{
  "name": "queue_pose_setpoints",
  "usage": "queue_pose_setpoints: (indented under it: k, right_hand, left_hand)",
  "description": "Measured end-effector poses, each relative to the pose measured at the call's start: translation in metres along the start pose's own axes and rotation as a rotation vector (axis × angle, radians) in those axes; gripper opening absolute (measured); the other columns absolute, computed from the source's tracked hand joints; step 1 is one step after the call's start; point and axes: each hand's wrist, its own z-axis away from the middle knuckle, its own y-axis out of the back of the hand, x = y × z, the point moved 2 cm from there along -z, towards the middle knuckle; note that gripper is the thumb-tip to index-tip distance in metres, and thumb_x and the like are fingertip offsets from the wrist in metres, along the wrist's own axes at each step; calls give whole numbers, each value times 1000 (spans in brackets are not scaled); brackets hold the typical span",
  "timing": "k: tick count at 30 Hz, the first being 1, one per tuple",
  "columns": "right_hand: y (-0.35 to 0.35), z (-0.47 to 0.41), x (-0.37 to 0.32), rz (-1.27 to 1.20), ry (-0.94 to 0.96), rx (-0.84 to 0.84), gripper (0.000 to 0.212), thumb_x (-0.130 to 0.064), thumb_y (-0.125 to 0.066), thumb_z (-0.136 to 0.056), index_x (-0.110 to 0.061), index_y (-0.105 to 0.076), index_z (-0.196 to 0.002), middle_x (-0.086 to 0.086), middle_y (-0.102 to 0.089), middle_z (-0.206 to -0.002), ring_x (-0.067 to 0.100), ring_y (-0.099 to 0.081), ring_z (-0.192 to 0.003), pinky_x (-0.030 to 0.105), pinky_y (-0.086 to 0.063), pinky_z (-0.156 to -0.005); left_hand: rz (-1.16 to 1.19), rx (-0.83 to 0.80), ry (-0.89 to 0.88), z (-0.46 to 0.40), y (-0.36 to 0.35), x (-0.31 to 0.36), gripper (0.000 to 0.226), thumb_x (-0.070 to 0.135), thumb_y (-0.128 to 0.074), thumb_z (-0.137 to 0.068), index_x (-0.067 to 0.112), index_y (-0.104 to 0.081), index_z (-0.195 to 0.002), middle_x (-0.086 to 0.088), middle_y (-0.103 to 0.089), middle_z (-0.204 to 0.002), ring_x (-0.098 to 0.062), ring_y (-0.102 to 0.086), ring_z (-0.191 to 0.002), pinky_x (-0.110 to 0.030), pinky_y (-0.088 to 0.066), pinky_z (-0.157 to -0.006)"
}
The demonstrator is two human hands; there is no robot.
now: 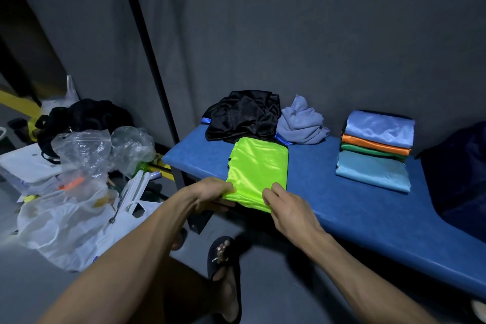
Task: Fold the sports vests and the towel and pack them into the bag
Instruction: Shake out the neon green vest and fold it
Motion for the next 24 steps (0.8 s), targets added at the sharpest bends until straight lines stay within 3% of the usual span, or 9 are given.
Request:
queue_pose_setpoints:
  k: [6, 10, 13, 16, 20, 22, 24]
  right_hand:
    - [0, 3, 3, 178, 140, 18, 40, -9, -77, -64, -16, -55, -96, 5, -54, -105, 29, -52, -87, 37, -42, -64]
    - [-2, 7, 2, 245, 152, -65, 47, -29, -83, -70, -17, -54, -105, 7, -55, -129, 31, -55, -110, 44, -47, -80]
    - [-2, 5, 3, 204, 124, 1, 51, -8, -81, -63, -19, -52, -102, 2, -60, -118, 28, -58, -103, 40, -47, -75]
    - [6, 1, 4, 33, 76, 115, 37, -7, -70, -72, -22, -49, -98, -4, -58, -96, 24, -57, -83, 37, -45, -66]
    - [17, -2, 6, -165, -51, 185, 24, -7, -60, -83, -20, -54, -101, -4, -58, -85, 24, -52, -71, 37, -41, -62]
    - [23, -4, 10, -243, -113, 207, 23, -7, -61, -86, -19, -56, -105, -8, -58, -88, 21, -51, -72, 36, -40, -62]
    - [32, -8, 13, -375, -203, 223, 21, -11, -60, -91, -20, -56, -109, -11, -57, -85, 15, -49, -67, 36, -39, -62]
  left_hand:
    - [103, -25, 10, 7, 6, 6, 13, 9, -67, -96, 5, -58, -89, -11, -67, -86, -18, -69, -70, -36, -64, -71]
    - [162, -2, -25, 11, 6, 11, 20, 12, -64, -99, 12, -45, -93, -9, -59, -85, -19, -67, -63, -42, -65, -70]
    - [181, -6, -81, 17, 8, 19, 22, 12, -62, -100, 17, -42, -107, -9, -49, -87, -20, -63, -58, -45, -64, -69]
    - [156, -73, -183, 27, 9, 32, 16, 12, -53, -105, 18, -56, -119, -14, -48, -104, -21, -63, -65, -42, -62, -74]
    - [83, -143, -265, 37, 12, 42, 40, -7, -39, -97, 4, -71, -119, -16, -52, -110, -21, -62, -82, -40, -61, -83]
    - [-64, -176, -368, 42, 11, 45, 41, -14, -45, -93, 4, -66, -122, -14, -58, -101, -18, -62, -87, -32, -59, -81]
    - [-334, -59, -541, 45, 9, 50, 31, -11, -60, -90, 10, -69, -111, -6, -62, -87, -9, -61, -78, -26, -53, -73]
